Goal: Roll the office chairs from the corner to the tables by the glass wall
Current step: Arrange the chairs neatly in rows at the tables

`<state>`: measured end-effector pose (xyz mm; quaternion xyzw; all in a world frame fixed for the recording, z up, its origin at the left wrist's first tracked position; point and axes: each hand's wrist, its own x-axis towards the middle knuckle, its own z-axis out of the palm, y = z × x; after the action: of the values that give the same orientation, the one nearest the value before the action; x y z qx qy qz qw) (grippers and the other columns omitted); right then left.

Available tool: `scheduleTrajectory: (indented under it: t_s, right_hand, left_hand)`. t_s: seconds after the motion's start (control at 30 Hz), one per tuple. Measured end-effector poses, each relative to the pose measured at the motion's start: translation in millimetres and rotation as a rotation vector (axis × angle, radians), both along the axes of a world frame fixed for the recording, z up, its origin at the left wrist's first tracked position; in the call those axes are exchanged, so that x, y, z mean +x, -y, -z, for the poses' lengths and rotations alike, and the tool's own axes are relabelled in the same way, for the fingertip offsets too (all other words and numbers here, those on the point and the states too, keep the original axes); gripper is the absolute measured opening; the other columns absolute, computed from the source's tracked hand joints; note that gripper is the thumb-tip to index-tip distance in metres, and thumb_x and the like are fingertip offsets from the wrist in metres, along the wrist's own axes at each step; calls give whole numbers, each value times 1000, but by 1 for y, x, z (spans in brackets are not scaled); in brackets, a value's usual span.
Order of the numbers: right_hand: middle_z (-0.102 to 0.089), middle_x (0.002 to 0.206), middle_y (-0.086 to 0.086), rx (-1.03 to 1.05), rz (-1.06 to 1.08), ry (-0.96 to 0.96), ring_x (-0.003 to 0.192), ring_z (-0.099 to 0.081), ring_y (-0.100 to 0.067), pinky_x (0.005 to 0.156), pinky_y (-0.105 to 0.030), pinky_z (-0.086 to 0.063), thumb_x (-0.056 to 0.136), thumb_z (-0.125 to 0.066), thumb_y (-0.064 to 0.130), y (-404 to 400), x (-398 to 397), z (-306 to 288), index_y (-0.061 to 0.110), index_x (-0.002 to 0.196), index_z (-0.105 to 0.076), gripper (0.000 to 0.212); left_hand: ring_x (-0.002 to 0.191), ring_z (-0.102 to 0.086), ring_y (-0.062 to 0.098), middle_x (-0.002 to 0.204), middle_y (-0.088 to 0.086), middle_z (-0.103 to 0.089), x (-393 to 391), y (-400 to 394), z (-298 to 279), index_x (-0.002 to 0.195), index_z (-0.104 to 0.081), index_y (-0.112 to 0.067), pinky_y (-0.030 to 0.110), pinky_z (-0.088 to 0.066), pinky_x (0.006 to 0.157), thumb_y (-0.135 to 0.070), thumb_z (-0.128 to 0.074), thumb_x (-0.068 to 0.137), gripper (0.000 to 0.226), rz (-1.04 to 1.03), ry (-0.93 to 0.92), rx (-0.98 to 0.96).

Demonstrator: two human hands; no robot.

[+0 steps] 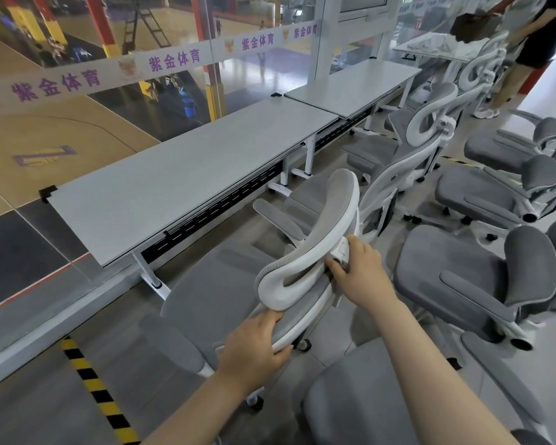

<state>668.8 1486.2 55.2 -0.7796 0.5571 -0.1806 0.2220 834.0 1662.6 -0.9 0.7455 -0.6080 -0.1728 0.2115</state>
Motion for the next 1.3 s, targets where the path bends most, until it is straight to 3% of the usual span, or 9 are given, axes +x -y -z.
scheduleTrajectory:
  t_s: [0.5, 0.83, 1.07, 1.3]
  right_hand:
    - [-47, 124, -16, 4, 72, 78, 118, -37, -34, 91, -42, -37, 91, -57, 39, 1, 9, -3, 15, 137, -38, 55]
    - [-49, 121, -13, -16, 101, 62, 113, -40, -32, 81, -37, -35, 91, -59, 39, 7, 10, 2, 16, 132, -40, 51]
    - [-44, 129, -16, 39, 69, 53, 122, -35, -36, 96, -42, -35, 93, -57, 39, 37, 14, -1, 11, 137, -37, 56]
    - [-37, 136, -16, 88, 84, 17, 128, -31, -36, 104, -46, -33, 94, -55, 39, 57, 10, -7, 16, 143, -29, 60]
  left_hand:
    - [105, -54, 7, 117, -17, -57, 19, 16, -8, 129, -44, -34, 27, -44, 81, -56, -54, 83, 51, 74, 29, 23]
    - [102, -55, 6, 112, -15, -60, 29, 26, 2, 126, -48, -33, 22, -42, 76, -54, -55, 82, 50, 81, 24, -24]
    - [102, -56, 11, 112, -13, -60, 27, 50, -1, 130, -44, -36, 32, -48, 80, -55, -52, 83, 52, 32, 13, 5]
    - [89, -58, 15, 98, -8, -62, 8, 67, -4, 127, -43, -35, 30, -43, 66, -50, -51, 84, 47, 47, 37, -30]
